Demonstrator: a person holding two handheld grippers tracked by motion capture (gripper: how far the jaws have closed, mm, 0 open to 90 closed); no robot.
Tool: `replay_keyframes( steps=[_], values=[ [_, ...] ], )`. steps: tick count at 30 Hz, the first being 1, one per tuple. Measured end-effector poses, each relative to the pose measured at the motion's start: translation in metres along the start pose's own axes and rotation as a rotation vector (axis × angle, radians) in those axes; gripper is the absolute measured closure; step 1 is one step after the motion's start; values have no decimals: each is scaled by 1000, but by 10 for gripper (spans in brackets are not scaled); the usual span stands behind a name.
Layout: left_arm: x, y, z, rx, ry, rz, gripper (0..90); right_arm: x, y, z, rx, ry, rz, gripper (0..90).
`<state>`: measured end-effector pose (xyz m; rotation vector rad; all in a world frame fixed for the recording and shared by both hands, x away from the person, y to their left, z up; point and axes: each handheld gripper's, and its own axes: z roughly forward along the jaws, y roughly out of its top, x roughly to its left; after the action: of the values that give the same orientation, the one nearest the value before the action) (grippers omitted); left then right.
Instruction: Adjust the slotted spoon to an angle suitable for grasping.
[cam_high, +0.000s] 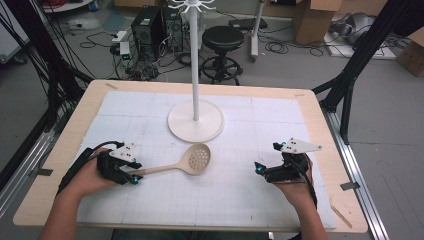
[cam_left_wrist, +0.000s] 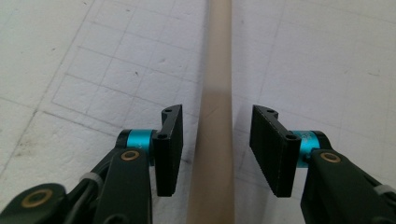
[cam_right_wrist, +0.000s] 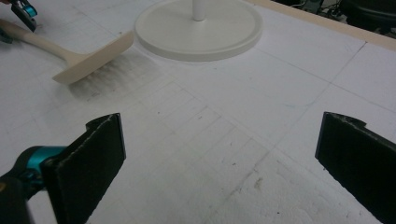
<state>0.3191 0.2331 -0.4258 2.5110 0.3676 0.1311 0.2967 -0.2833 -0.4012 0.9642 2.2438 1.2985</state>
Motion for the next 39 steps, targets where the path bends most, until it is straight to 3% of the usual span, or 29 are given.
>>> replay_keyframes(
  steps=[6, 12, 16, 25, 31, 33, 35, 39],
  values=[
    [-1, 5, 5, 10, -29, 27, 719, 1, 0, 1, 2, 1, 5, 5],
    [-4, 10, 9, 4, -38, 43, 724, 0, 0, 0, -2, 1, 1, 5],
    [-7, 22, 17, 3, -55, 66, 724, -1, 1, -1, -11, 4, 5, 5],
    [-20, 67, 50, -25, -101, 140, 724, -3, 3, -6, -29, -2, 1, 5],
    [-25, 83, 63, -45, -113, 162, 723, -3, 3, -6, -30, -3, 1, 5],
    [-26, 83, 63, -45, -103, 166, 709, -3, 2, -7, -31, -2, 0, 5],
    [-27, 82, 62, -42, -95, 152, 589, -3, 2, -8, -36, -2, 4, 5],
    [-28, 75, 52, -43, -67, 134, 512, -4, 2, -9, -37, -5, 7, 5]
  ],
)
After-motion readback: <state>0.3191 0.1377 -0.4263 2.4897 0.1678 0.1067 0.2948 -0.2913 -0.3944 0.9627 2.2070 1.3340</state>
